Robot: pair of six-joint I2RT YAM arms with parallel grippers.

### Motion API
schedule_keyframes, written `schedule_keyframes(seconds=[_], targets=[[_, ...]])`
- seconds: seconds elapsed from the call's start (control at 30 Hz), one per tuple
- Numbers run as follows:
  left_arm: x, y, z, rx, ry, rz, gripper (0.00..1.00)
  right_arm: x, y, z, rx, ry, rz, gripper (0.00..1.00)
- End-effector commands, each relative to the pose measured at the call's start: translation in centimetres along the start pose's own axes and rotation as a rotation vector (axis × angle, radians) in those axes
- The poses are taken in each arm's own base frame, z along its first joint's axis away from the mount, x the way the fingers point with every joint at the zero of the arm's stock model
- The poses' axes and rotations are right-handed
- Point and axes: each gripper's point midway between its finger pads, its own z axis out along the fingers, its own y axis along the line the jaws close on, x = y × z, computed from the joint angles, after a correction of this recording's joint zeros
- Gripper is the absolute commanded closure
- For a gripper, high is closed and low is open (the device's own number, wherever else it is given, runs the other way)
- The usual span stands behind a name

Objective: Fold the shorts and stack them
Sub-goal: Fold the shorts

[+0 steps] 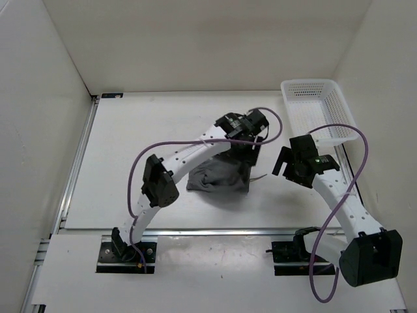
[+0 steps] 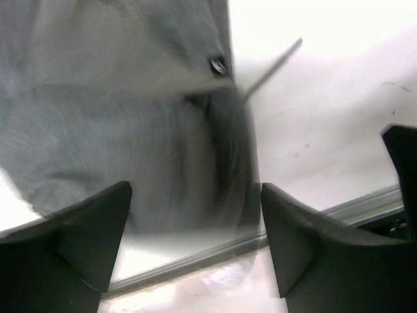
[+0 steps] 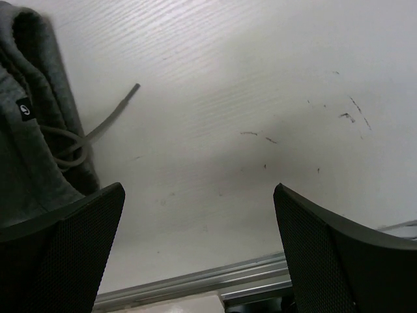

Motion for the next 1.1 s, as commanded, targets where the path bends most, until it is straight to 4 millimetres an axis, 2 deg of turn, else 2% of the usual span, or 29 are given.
schedule_keyframes(seconds=[0.0,0.03,0.1,0.13,0.17,0.23,0.27,0.3,0.33,0.37,0.4,0.43,0.47,0.5,0.53,0.57,0.6,0.63,0.67,0.7,0.73,0.77,0.8,0.83,0.87,0.97,1.03,1.07], targets=[[0.5,-0.5,-0.8,0.042,0.051,-0.05,0.03,0.5,-0.5,-0.9,-0.015,-0.008,0.032,0.0],[-0.2,0.2,-2.3,0.042,0.017,-0.063,0.0,0.6,-0.6,-1.1,-0.015,-0.008,0.032,0.0],[-0.9,2.3,-3.3,0.029,0.004,-0.113,0.0,0.5,-0.6,-1.2,-0.02,-0.016,0.034,0.0],[-1.6,3.4,-5.2,0.039,-0.031,-0.138,0.0,0.5,-0.7,-1.2,-0.02,-0.016,0.025,0.0],[-2.6,5.2,-5.8,0.033,-0.057,-0.177,0.0,0.5,-0.4,-1.0,-0.028,-0.009,0.024,0.0],[-2.2,7.2,-6.1,0.014,-0.056,-0.208,0.0,0.4,0.5,-1.1,-0.061,-0.005,0.009,0.03],[-3.1,8.9,-7.6,0.01,-0.112,-0.244,0.02,0.4,1.2,-0.9,-0.078,-0.009,-0.021,0.03],[-1.9,10.0,-6.9,-0.018,-0.075,-0.263,0.03,0.2,2.0,-1.1,-0.105,-0.01,-0.045,0.04],[-1.8,11.2,-6.9,-0.04,-0.08,-0.279,0.06,-0.1,3.1,-1.1,-0.127,-0.008,-0.072,0.06],[-1.6,12.3,-7.8,-0.053,-0.095,-0.307,0.06,0.0,4.5,-1.3,-0.157,-0.008,-0.124,0.06],[-0.5,14.2,-7.1,-0.088,-0.063,-0.335,0.06,0.1,5.5,-1.4,-0.171,-0.002,-0.151,0.06],[-0.1,15.4,-7.2,-0.115,-0.062,-0.359,0.06,-0.8,6.8,-1.3,-0.166,-0.007,-0.19,0.06],[-0.1,16.5,-8.3,-0.123,-0.092,-0.381,0.06,-0.3,8.7,-1.7,-0.188,-0.011,-0.264,0.06],[0.9,18.5,-8.0,-0.157,-0.067,-0.417,0.06,-0.7,9.3,-1.9,-0.152,-0.039,-0.301,0.06],[1.4,19.6,-8.3,-0.176,-0.072,-0.437,0.06,-0.6,12.3,-2.5,-0.175,-0.061,-0.375,0.06],[1.7,20.7,-9.7,-0.179,-0.098,-0.464,0.06,-0.6,13.4,-2.8,-0.164,-0.077,-0.437,0.06],[2.7,23.0,-9.6,-0.214,-0.081,-0.502,0.06,0.0,14.6,-2.0,-0.132,-0.064,-0.488,0.06],[3.3,24.1,-10.0,-0.227,-0.085,-0.528,0.06,-0.2,17.7,-3.5,-0.176,-0.113,-0.549,0.06],[3.5,25.2,-11.4,-0.229,-0.126,-0.549,0.06,-0.6,18.5,-3.5,-0.145,-0.14,-0.598,0.06],[4.6,27.1,-11.4,-0.254,-0.11,-0.592,0.05,0.2,19.5,-1.9,-0.102,-0.114,-0.651,0.06],[5.1,27.9,-11.8,-0.259,-0.111,-0.606,0.05,-0.3,21.7,-2.5,-0.127,-0.146,-0.668,0.06],[5.5,28.4,-12.8,-0.247,-0.133,-0.622,0.05,-0.5,22.7,-2.0,-0.124,-0.145,-0.679,0.07],[6.2,29.6,-12.9,-0.259,-0.133,-0.652,0.05,0.3,23.6,-0.2,-0.092,-0.122,-0.721,0.07],[6.5,29.8,-13.1,-0.248,-0.133,-0.668,0.05,-0.6,25.1,-0.3,-0.103,-0.147,-0.707,0.07],[6.9,30.2,-13.8,-0.253,-0.152,-0.674,0.05,0.1,25.8,1.4,-0.08,-0.124,-0.724,0.07],[7.8,31.1,-14.3,-0.26,-0.158,-0.699,0.05,-0.6,27.3,3.4,-0.022,-0.149,-0.73,0.09],[8.6,31.9,-14.6,-0.277,-0.15,-0.701,0.05,-1.6,27.4,4.6,0.001,-0.151,-0.701,0.14],[9.0,31.9,-14.8,-0.273,-0.145,-0.71,0.05,-1.5,27.8,5.3,0.005,-0.147,-0.704,0.16]])
